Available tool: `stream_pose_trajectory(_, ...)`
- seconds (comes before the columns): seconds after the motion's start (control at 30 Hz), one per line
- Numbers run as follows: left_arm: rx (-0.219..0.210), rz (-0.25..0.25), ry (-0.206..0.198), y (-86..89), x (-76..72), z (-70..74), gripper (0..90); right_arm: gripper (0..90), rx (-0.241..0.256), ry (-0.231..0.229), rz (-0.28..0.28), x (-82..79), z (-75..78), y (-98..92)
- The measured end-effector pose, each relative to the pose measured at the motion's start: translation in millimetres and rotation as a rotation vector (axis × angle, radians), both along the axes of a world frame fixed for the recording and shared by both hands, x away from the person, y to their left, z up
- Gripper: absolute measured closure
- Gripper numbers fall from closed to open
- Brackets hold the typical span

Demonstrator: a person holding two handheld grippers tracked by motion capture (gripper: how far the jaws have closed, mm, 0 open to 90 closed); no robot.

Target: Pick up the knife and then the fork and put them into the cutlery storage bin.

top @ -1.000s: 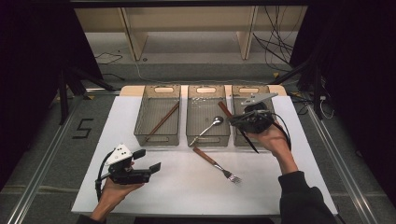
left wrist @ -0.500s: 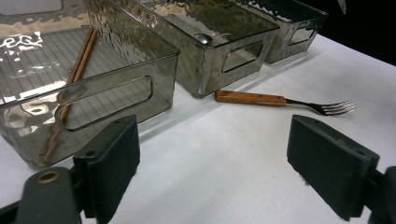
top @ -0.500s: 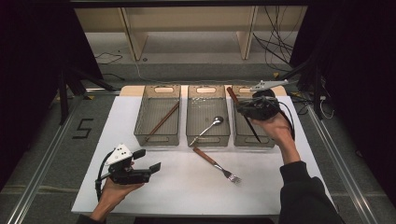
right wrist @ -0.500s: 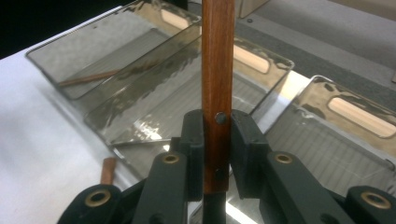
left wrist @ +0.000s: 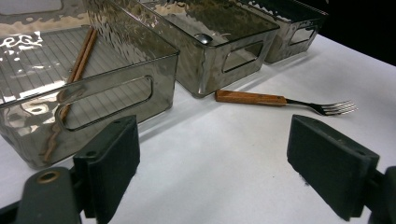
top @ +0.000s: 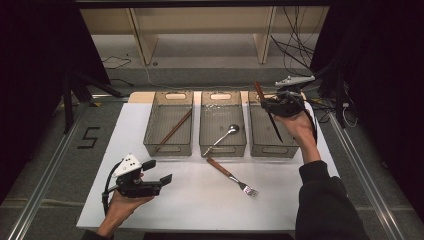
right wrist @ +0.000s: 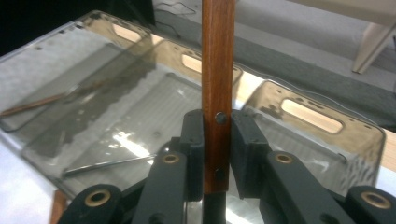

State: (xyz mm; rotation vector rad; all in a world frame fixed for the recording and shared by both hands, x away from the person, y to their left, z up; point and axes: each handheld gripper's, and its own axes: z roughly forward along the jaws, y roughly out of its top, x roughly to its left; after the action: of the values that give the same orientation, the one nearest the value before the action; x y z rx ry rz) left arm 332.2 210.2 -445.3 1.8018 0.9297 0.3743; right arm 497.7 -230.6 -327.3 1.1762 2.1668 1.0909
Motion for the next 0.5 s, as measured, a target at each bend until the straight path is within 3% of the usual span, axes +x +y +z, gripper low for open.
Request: stream_pose_trajectory(0.5, 0.000, -0.002, 0.003, 0.2, 0.3, -0.2, 16.6, 77.0, -0.054, 0.018, -0.102, 19.4, -19.7, -13.6)
